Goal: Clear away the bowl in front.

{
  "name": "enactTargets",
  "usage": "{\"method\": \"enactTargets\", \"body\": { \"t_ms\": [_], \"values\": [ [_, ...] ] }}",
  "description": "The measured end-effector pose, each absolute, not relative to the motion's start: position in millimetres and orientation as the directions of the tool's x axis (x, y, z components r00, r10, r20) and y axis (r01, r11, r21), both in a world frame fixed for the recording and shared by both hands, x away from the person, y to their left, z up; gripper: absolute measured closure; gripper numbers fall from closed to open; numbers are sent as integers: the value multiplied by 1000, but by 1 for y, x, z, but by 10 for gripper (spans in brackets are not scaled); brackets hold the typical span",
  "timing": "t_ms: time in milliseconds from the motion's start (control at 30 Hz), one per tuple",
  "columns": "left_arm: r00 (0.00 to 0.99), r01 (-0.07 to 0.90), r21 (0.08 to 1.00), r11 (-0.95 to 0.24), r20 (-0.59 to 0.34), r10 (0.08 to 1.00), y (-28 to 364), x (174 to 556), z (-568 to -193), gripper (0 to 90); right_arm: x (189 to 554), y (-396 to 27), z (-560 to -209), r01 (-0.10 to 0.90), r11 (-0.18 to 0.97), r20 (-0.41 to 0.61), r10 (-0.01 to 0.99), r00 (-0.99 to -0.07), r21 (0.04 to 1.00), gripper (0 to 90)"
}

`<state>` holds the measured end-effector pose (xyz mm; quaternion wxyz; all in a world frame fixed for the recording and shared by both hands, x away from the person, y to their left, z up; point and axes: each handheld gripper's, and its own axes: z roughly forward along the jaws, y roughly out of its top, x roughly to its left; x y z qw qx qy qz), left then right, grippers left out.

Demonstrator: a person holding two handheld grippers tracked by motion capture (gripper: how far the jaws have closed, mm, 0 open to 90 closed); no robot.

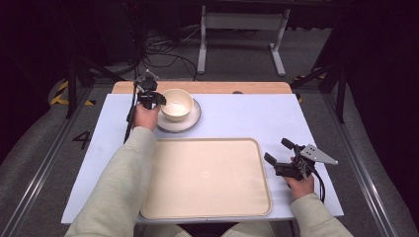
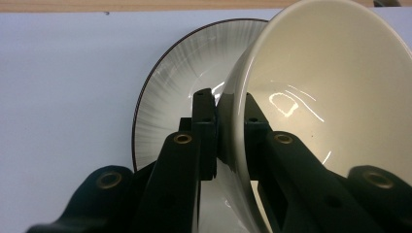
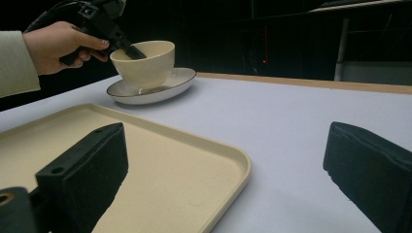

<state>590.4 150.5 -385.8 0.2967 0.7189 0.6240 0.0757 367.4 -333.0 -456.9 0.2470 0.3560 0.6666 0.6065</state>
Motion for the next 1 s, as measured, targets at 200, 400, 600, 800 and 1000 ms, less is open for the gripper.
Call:
{"method": "enactTargets", "body": {
  "t_ms": [200,400,600,800,1000],
  "values": [
    [237,849,521,-89,-224,945,148,587,-373,825,367,-333,-457,175,9,104,774,-625,984,27],
    [255,842,529,-103,-222,941,148,583,-361,825,368,-333,-457,175,10,103,773,-626,984,28],
    [272,834,540,-116,-220,937,149,578,-350,825,368,-333,-457,175,10,104,773,-626,984,29],
    [291,831,539,-138,-210,933,151,573,-342,824,368,-333,-457,176,11,104,773,-626,984,29],
    [325,816,552,-170,-195,926,151,566,-327,824,368,-333,-457,177,13,103,772,-627,984,29]
  ]
}}
